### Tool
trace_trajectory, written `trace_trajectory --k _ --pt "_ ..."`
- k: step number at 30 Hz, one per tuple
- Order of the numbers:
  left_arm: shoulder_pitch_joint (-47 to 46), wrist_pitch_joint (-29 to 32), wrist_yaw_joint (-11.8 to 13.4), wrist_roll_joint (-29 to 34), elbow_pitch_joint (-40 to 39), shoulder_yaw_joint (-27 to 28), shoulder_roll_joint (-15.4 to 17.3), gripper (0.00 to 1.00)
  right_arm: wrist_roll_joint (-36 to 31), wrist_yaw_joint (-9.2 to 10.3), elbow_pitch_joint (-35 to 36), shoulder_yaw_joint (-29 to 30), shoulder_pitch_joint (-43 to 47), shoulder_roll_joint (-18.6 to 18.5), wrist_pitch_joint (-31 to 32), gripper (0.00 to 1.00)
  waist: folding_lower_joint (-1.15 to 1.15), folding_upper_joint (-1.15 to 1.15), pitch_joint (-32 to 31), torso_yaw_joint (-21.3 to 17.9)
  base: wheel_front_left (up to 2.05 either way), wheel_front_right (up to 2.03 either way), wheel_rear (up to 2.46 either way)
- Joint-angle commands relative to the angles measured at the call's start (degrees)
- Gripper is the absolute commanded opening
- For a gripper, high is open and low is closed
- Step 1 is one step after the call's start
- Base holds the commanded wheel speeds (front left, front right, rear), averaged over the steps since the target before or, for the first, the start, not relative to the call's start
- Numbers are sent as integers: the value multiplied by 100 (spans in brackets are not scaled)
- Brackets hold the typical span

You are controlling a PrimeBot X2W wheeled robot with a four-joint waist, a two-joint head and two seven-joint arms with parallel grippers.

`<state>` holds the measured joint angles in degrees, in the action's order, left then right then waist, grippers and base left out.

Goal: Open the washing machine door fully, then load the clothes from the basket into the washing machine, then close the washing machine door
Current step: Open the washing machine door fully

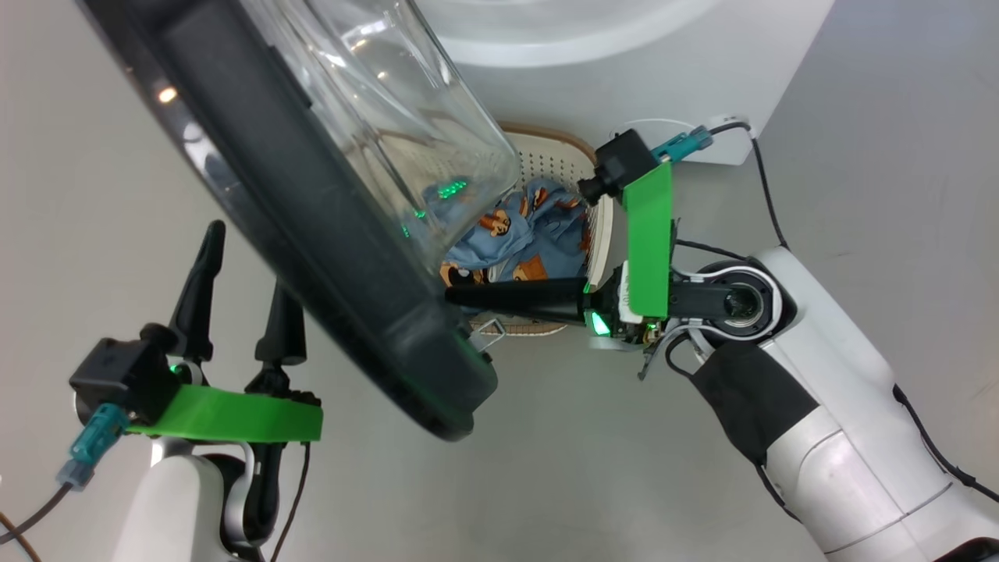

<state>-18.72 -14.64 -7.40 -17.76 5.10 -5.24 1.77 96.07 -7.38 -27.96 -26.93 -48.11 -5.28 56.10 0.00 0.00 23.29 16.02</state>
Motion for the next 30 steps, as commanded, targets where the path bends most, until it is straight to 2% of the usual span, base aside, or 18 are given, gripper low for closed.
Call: trace_trajectory --k 1,14,30 --pt "49 -36 -9 71 -116 229 130 100 73 -11 173 22 42 125 -103 0 0 0 -79 -47 0 0 0" --pt "272 -36 -9 113 -109 390 251 100 366 -11 493 386 630 -288 -555 0 0 0 -538 -330 0 0 0" --pt "721 -36 -9 92 -99 510 371 100 692 -11 845 572 1513 -440 -1003 0 0 0 -1176 -644 0 0 0"
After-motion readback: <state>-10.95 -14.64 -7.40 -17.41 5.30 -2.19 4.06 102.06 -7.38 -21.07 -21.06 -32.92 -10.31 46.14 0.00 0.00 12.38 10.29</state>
